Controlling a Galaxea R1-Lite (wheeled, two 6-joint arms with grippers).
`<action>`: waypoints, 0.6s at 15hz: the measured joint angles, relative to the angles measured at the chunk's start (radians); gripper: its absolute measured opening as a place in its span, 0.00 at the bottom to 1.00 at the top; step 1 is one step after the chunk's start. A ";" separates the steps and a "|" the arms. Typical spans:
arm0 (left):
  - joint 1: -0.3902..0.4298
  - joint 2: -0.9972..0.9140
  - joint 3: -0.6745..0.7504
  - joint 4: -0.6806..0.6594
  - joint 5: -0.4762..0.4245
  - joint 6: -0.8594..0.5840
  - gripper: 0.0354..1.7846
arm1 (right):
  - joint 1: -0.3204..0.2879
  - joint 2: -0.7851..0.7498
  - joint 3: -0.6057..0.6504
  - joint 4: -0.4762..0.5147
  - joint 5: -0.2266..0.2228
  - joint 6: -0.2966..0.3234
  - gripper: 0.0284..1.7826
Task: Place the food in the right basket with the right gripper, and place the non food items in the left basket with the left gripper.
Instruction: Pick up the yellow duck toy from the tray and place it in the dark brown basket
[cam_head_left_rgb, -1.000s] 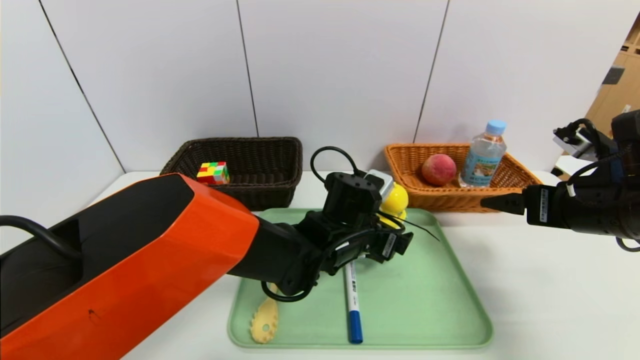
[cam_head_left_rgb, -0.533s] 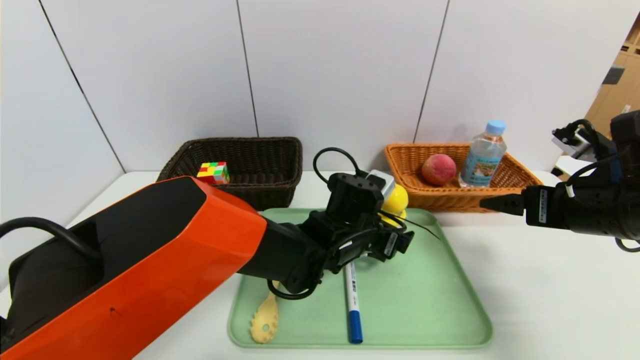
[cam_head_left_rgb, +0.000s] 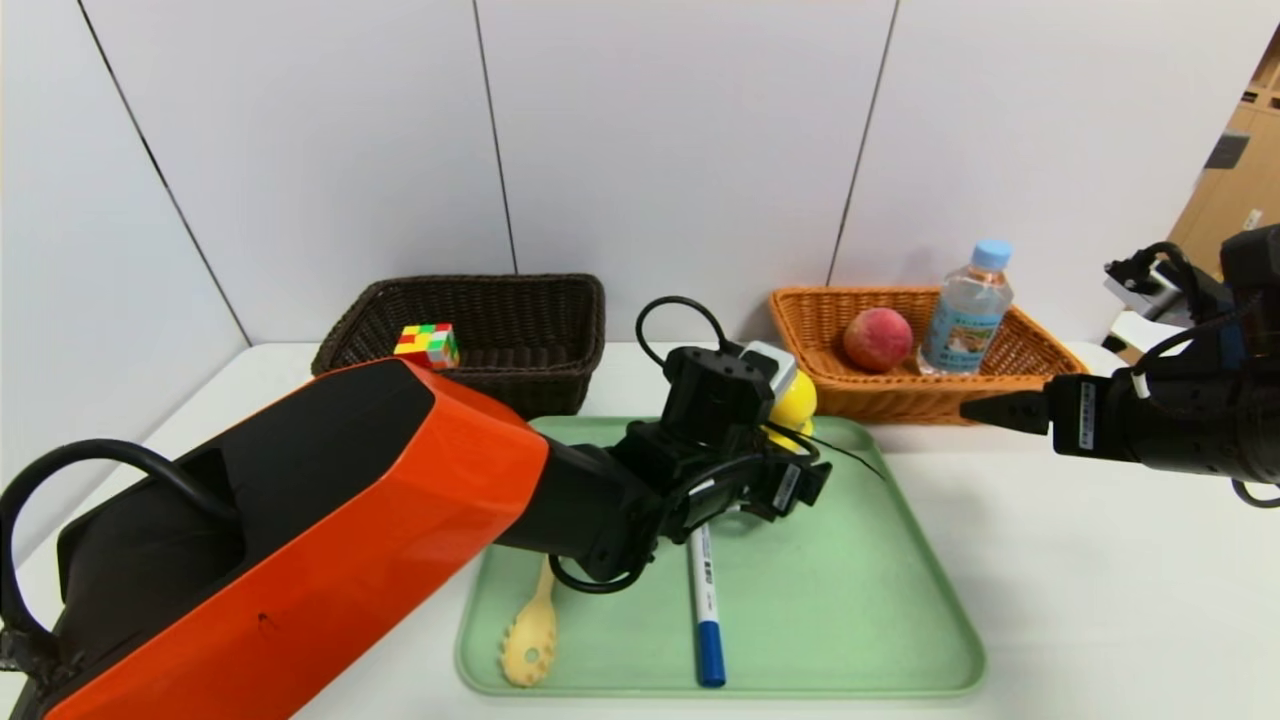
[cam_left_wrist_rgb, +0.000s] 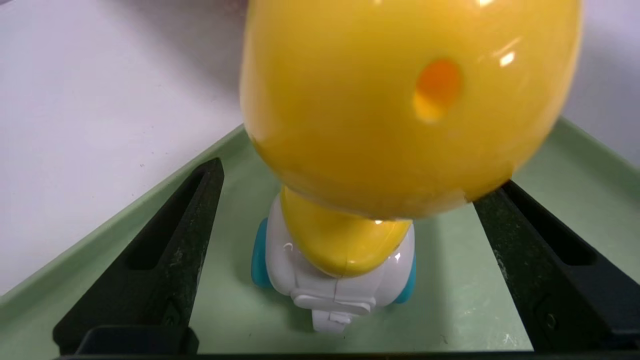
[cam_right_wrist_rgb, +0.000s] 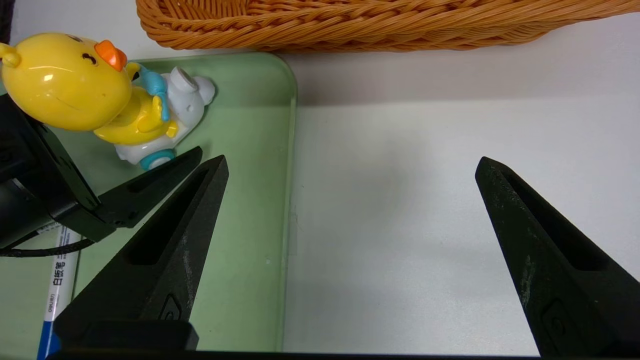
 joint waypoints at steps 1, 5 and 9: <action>0.000 0.003 -0.005 0.001 0.000 0.001 0.94 | 0.000 0.000 0.000 0.000 0.000 0.000 0.96; 0.000 0.014 -0.021 -0.002 0.000 0.000 0.60 | -0.003 -0.003 0.006 0.000 0.001 0.001 0.96; 0.000 0.015 -0.022 -0.002 -0.003 0.000 0.46 | -0.004 -0.008 0.018 -0.021 0.000 0.000 0.96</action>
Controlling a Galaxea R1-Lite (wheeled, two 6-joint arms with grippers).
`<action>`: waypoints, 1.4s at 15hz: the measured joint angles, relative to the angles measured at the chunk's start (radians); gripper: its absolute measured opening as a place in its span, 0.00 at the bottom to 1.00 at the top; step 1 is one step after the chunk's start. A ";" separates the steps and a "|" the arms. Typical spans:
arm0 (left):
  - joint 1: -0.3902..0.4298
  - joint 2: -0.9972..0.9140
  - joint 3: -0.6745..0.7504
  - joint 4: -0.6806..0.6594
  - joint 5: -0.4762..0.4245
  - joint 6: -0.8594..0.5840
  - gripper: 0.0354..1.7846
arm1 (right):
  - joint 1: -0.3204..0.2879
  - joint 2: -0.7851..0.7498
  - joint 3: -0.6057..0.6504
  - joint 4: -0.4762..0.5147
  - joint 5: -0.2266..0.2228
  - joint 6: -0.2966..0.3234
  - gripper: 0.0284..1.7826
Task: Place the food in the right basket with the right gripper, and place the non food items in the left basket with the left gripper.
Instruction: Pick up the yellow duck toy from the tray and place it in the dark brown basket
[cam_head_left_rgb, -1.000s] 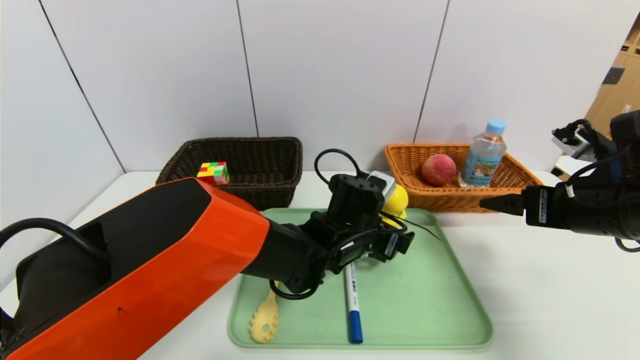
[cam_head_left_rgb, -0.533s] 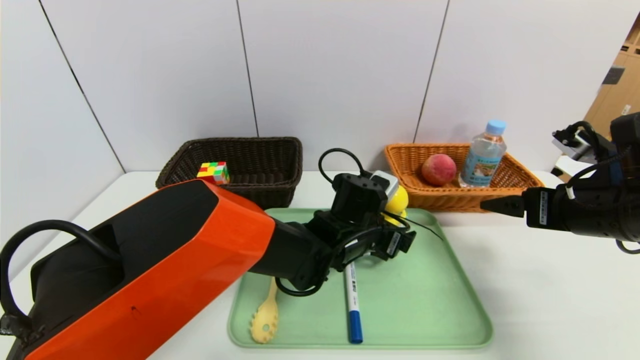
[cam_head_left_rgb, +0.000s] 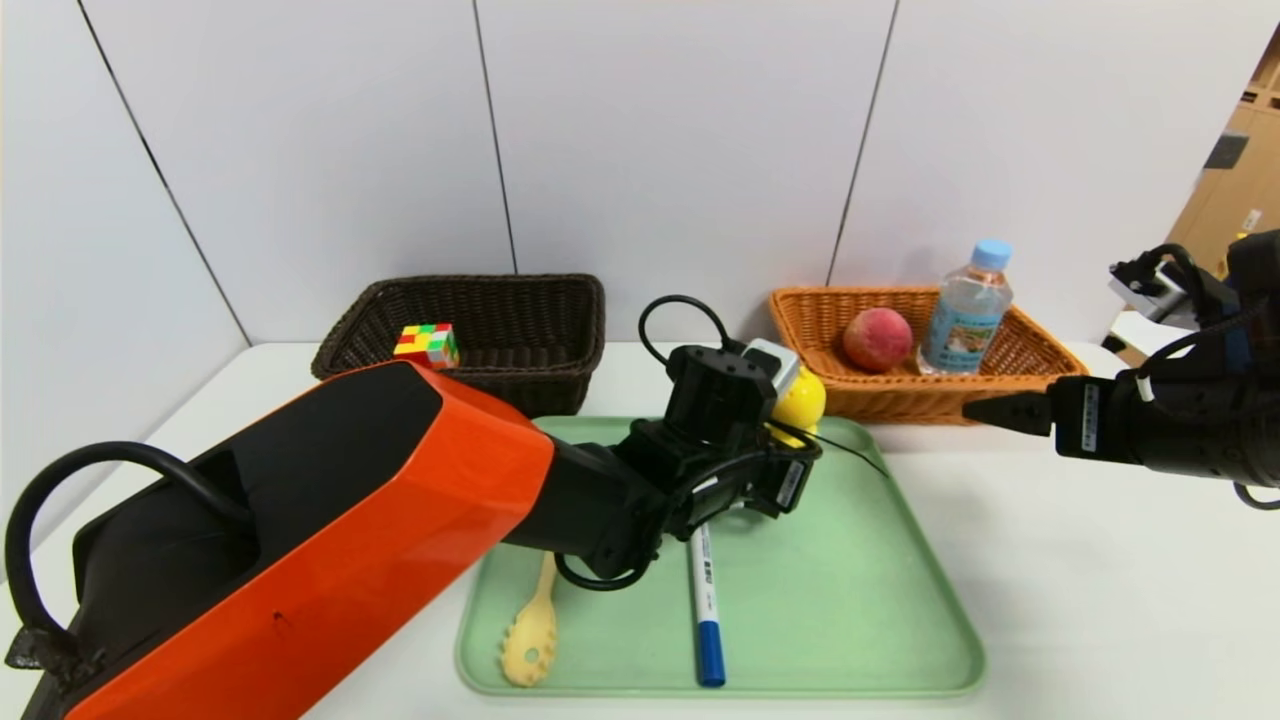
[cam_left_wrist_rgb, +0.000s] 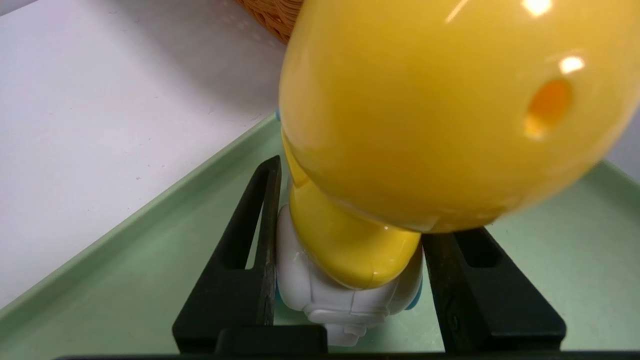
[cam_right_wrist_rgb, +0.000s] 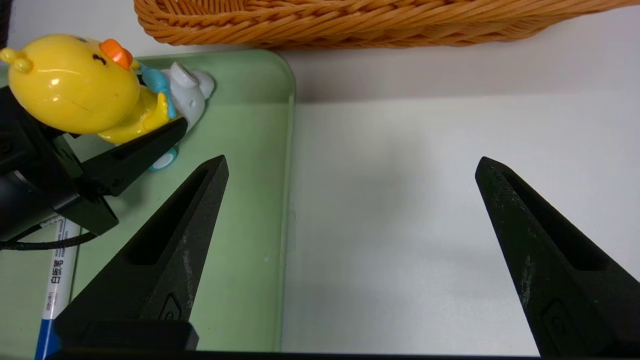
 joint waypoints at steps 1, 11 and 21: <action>0.000 -0.003 0.002 0.002 0.000 0.000 0.46 | 0.000 0.000 0.011 -0.027 -0.001 0.000 0.96; -0.005 -0.169 0.023 0.242 -0.085 -0.071 0.40 | 0.000 -0.001 0.047 -0.097 0.000 -0.002 0.96; 0.013 -0.437 -0.175 0.638 -0.093 -0.179 0.40 | 0.004 0.003 0.040 -0.097 -0.001 -0.003 0.96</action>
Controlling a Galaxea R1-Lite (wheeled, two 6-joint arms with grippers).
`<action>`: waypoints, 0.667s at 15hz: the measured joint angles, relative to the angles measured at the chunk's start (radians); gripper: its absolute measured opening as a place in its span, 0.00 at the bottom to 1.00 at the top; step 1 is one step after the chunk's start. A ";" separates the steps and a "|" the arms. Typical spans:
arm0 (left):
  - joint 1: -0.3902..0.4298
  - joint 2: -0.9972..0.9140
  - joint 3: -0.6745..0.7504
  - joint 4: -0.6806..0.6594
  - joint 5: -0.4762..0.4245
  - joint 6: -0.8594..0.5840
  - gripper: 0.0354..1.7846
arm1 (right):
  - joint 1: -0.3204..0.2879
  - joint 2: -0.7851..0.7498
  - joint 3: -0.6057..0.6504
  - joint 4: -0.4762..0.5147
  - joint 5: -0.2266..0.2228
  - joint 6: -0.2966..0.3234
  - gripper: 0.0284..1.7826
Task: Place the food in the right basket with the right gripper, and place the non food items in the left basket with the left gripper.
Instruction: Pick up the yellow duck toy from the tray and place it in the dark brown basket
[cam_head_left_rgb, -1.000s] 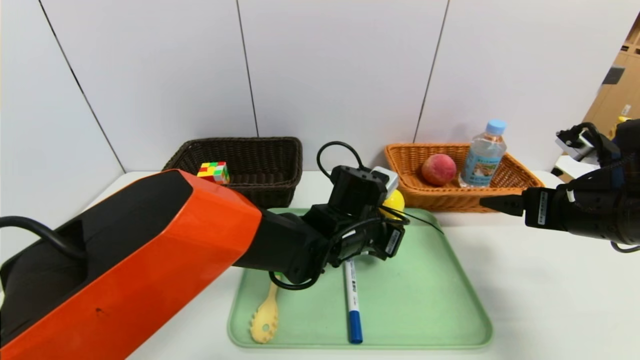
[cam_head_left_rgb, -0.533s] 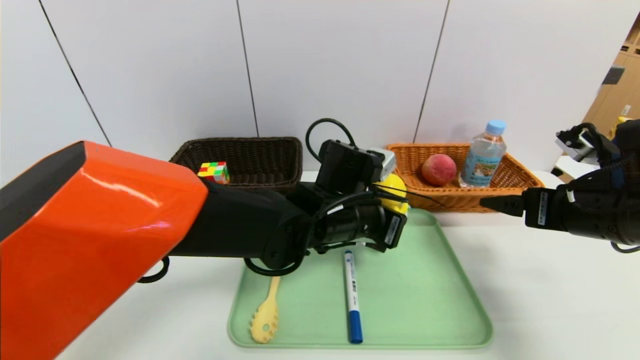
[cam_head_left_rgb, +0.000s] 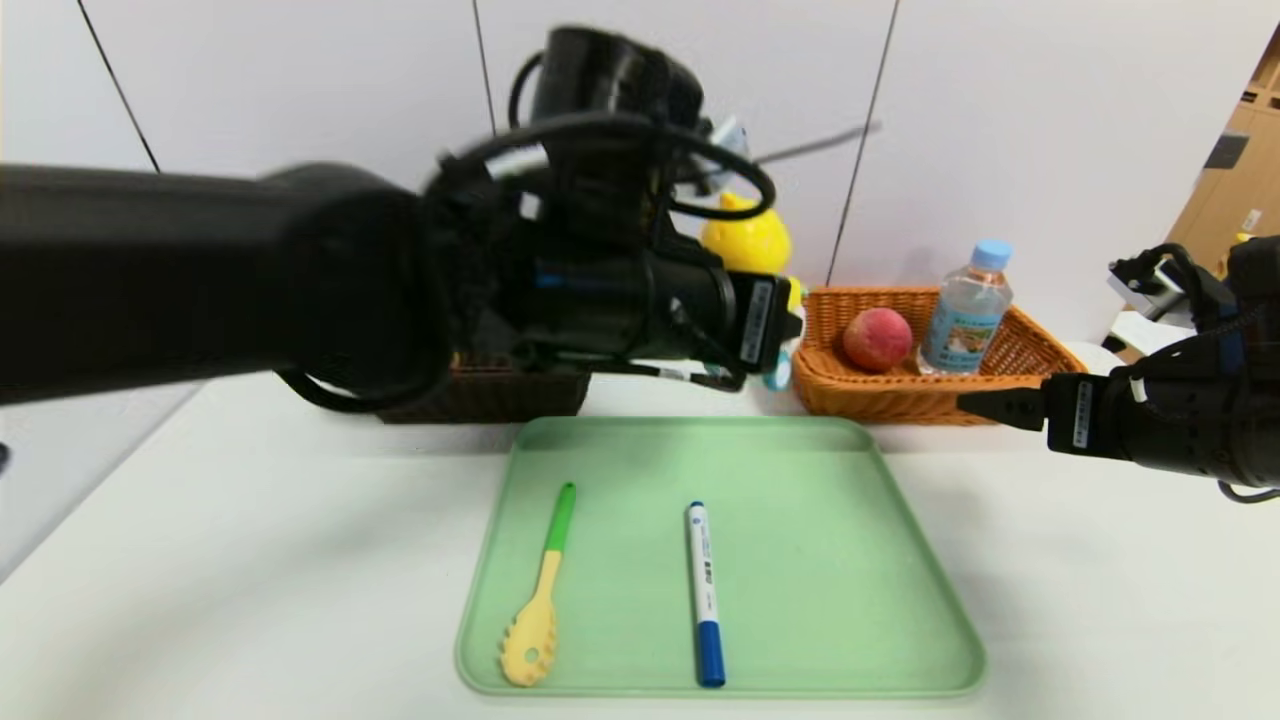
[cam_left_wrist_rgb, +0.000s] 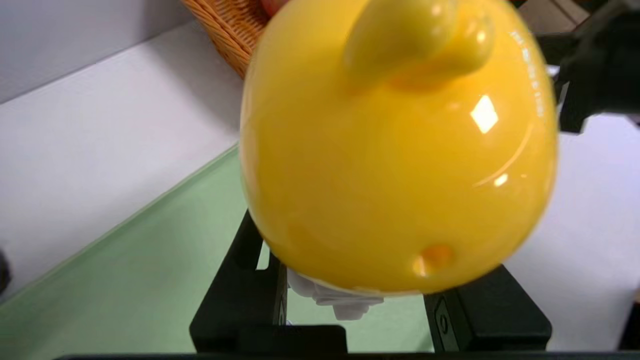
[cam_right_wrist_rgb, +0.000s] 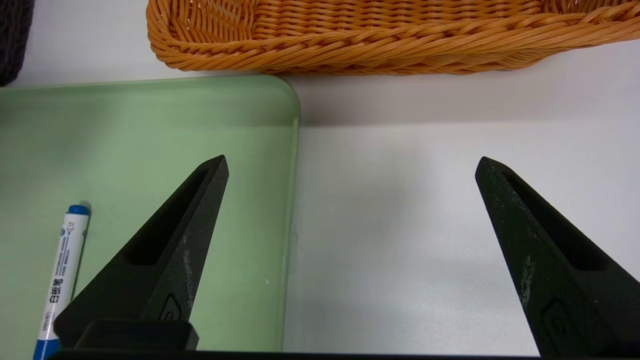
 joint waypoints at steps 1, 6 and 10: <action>0.022 -0.025 -0.067 0.094 0.009 -0.018 0.40 | 0.000 0.001 0.000 0.000 0.000 0.000 0.96; 0.235 -0.090 -0.221 0.377 0.104 -0.031 0.40 | 0.007 0.007 0.000 -0.001 0.000 -0.002 0.96; 0.385 -0.040 -0.225 0.374 0.095 -0.026 0.40 | 0.015 0.013 -0.001 0.000 -0.002 -0.004 0.96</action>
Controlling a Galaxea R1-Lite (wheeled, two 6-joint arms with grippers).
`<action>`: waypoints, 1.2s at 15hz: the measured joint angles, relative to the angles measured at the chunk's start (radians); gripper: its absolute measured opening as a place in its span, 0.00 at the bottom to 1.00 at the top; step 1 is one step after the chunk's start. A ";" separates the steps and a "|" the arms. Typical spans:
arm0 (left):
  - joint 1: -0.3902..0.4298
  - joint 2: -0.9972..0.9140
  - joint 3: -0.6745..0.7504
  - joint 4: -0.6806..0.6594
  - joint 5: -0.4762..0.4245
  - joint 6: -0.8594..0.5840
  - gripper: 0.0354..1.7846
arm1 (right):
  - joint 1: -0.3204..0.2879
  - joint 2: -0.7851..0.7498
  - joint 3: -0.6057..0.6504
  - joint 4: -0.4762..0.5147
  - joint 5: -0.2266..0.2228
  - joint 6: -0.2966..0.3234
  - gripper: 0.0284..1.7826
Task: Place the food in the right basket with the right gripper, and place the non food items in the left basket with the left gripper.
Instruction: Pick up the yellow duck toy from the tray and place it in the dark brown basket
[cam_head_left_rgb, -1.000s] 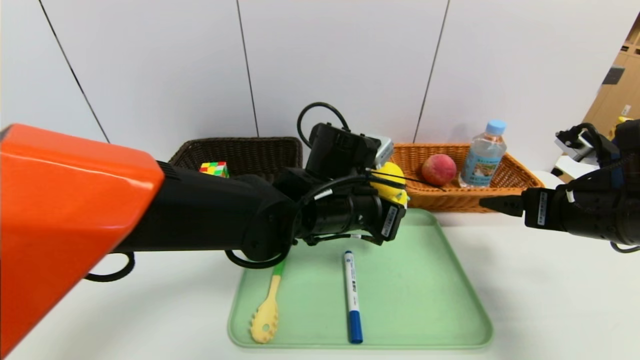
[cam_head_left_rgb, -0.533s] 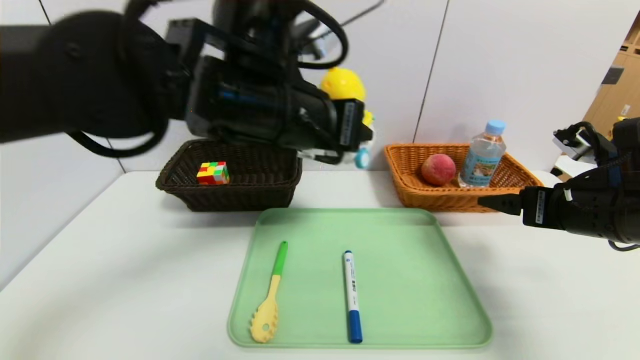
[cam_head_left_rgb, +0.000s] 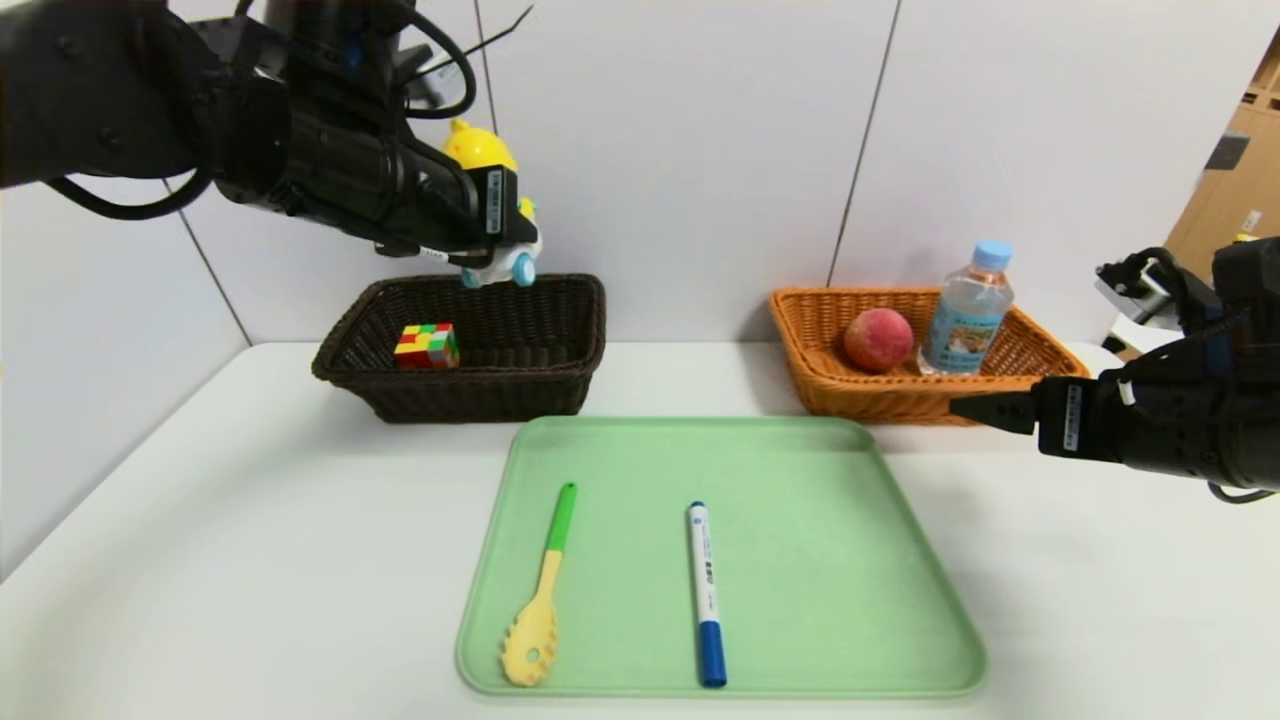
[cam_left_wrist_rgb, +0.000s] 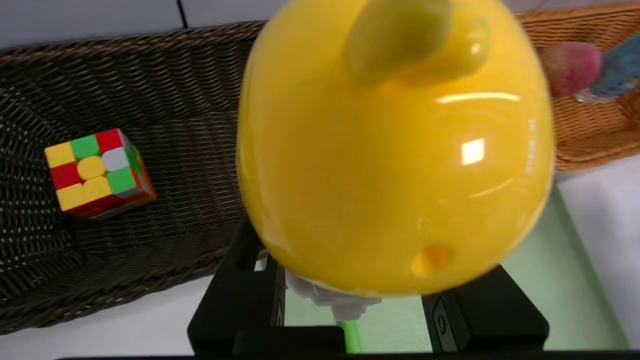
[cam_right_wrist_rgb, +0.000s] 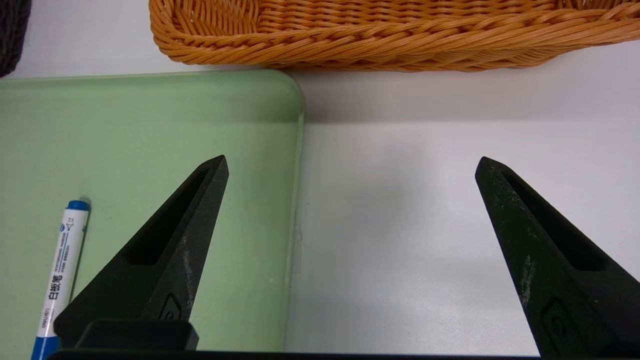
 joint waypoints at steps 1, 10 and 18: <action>0.025 0.023 -0.001 -0.002 -0.009 0.001 0.40 | 0.001 0.001 -0.001 0.000 0.000 0.000 0.96; 0.151 0.245 -0.006 -0.100 -0.019 0.025 0.40 | 0.002 0.019 -0.002 0.000 -0.002 0.000 0.96; 0.157 0.336 -0.009 -0.153 -0.020 0.052 0.40 | 0.002 0.027 -0.003 0.000 -0.002 0.002 0.96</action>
